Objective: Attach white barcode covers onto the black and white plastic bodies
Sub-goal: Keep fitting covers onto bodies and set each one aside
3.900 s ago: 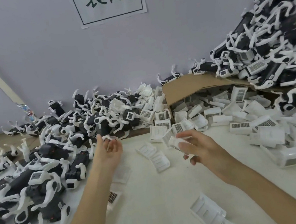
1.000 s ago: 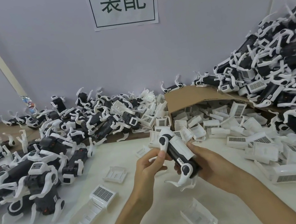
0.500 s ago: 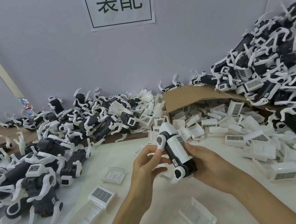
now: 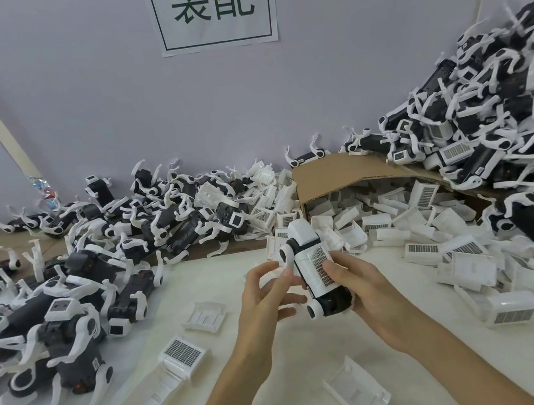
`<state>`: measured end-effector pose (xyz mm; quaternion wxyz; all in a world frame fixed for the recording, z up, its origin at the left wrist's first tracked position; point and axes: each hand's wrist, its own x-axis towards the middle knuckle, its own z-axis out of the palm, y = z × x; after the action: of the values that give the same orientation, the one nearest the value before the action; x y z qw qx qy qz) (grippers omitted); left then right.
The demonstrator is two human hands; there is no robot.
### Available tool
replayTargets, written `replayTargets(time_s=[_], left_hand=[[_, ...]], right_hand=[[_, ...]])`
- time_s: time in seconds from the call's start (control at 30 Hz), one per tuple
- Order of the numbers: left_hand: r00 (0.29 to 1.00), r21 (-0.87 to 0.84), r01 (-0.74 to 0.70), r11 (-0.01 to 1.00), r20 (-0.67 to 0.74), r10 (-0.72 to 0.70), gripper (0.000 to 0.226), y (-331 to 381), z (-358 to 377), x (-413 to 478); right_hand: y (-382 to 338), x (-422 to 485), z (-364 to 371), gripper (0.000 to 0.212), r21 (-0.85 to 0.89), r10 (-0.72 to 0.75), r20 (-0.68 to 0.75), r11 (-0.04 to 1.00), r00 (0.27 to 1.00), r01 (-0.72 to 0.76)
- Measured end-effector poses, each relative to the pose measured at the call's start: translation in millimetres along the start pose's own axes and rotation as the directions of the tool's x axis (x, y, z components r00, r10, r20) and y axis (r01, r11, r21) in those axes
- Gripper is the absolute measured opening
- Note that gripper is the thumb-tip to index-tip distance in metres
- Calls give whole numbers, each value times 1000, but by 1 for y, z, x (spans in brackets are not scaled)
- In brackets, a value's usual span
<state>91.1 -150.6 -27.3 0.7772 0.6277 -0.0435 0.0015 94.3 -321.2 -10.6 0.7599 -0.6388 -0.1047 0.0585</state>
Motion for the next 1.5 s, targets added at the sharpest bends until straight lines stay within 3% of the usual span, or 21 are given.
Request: replayTargets(time_s=[0.1,0.2,0.4,0.6,0.8,1.33,1.5], left_hand=[[997,50,-13,999,74,9,66,-3,1,0],[984,92,-107,990,154,92,57,-3,4,-1],[974,56,-170,984,158,159,48,0,4,-3],[981,6,-130,992,147,128,42,-3,5,-3],[989,-13,-113,993,96,114,41,-3,5,-2],[996,-6,-82,997,41,82,39,-9,2,1],[994,11,-104,994,33,104,36,-7,2,1]], right_hand=[[3,-2,4,35,-203,-148,-34,969,988,139],[10,-5,6,28,-446,-342,4,841,940,308],[12,-7,6,36,-522,-455,76,740,887,424],[11,-6,4,37,-521,-423,100,749,901,410],[16,-4,2,60,-594,-384,163,698,909,401],[20,-2,2,37,-537,-356,184,745,916,397],[21,-2,6,37,-581,-381,162,709,910,400]])
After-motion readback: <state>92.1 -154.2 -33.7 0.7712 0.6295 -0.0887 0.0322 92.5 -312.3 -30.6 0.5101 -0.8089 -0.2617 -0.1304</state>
